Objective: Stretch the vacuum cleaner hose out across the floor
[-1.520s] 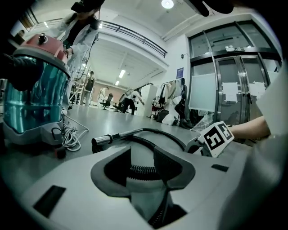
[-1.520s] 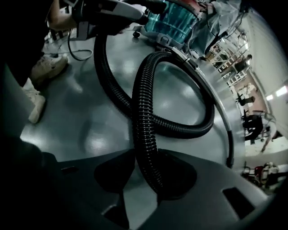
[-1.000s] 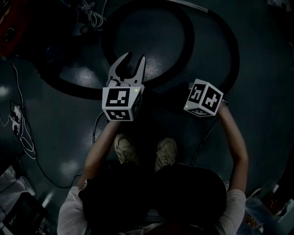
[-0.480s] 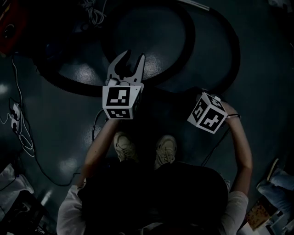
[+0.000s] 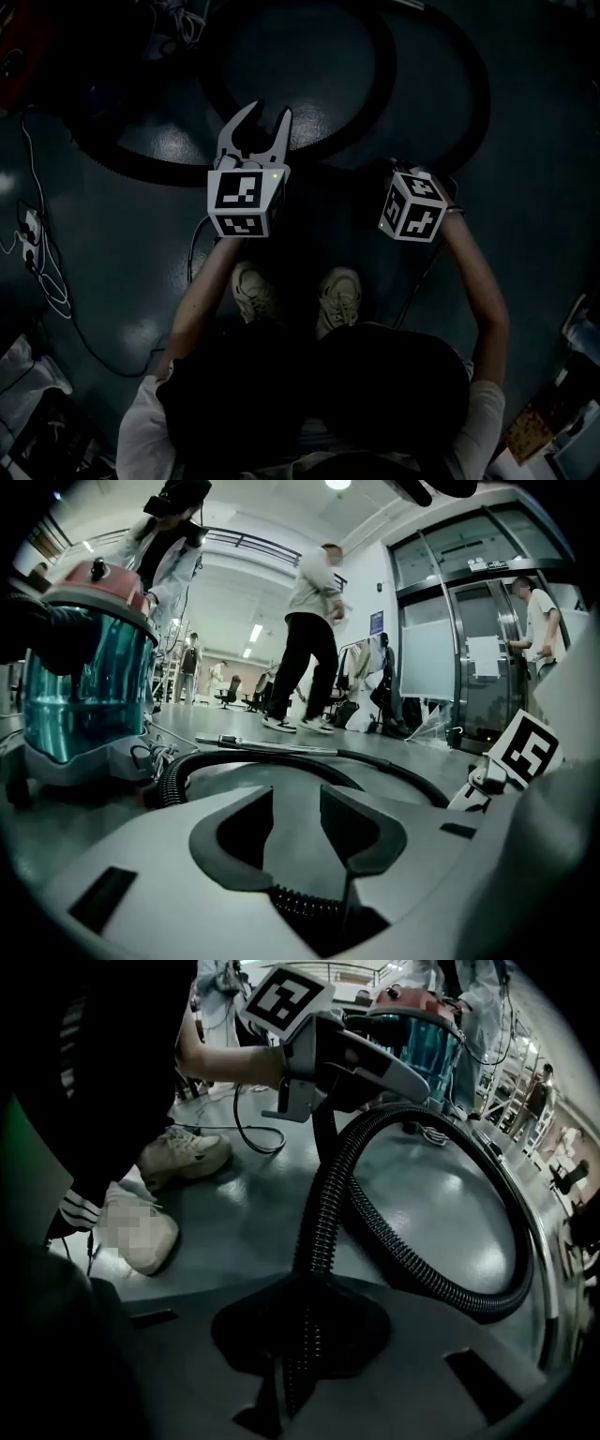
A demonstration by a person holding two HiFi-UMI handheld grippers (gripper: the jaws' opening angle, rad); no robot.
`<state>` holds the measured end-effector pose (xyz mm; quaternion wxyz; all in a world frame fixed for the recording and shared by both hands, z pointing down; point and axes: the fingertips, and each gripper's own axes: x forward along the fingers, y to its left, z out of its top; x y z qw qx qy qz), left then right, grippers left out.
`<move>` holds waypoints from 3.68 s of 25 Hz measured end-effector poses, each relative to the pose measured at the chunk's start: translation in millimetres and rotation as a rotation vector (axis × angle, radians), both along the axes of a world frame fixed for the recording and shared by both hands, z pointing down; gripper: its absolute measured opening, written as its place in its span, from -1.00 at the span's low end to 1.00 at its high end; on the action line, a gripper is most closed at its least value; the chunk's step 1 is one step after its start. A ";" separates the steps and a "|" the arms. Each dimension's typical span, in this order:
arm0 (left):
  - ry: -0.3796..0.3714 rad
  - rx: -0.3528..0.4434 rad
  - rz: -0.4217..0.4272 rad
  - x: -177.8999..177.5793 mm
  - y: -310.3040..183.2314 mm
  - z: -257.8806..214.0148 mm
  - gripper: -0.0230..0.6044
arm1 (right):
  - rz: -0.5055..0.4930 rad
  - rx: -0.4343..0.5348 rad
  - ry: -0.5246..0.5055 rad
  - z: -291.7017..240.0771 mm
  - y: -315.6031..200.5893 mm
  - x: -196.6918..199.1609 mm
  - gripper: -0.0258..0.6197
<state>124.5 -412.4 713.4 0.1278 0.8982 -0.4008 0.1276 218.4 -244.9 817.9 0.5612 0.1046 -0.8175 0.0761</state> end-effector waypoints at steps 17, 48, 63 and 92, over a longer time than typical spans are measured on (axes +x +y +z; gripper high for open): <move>-0.017 0.047 0.031 9.3 9.8 -6.9 -0.47 | 0.033 -0.011 0.093 40.6 22.4 3.3 0.06; 0.054 0.114 -0.041 -18.2 -7.4 -37.1 -0.47 | 1.051 -0.065 -0.578 -53.6 -213.4 -30.7 -0.43; 0.526 -0.328 0.112 1.0 -0.8 -31.8 -0.47 | 0.688 0.214 -0.512 -82.1 -163.1 -84.7 -0.43; 0.463 -0.335 -0.040 0.1 -27.3 -27.8 -0.11 | 0.425 0.626 -0.215 -74.9 -121.1 -80.8 -0.40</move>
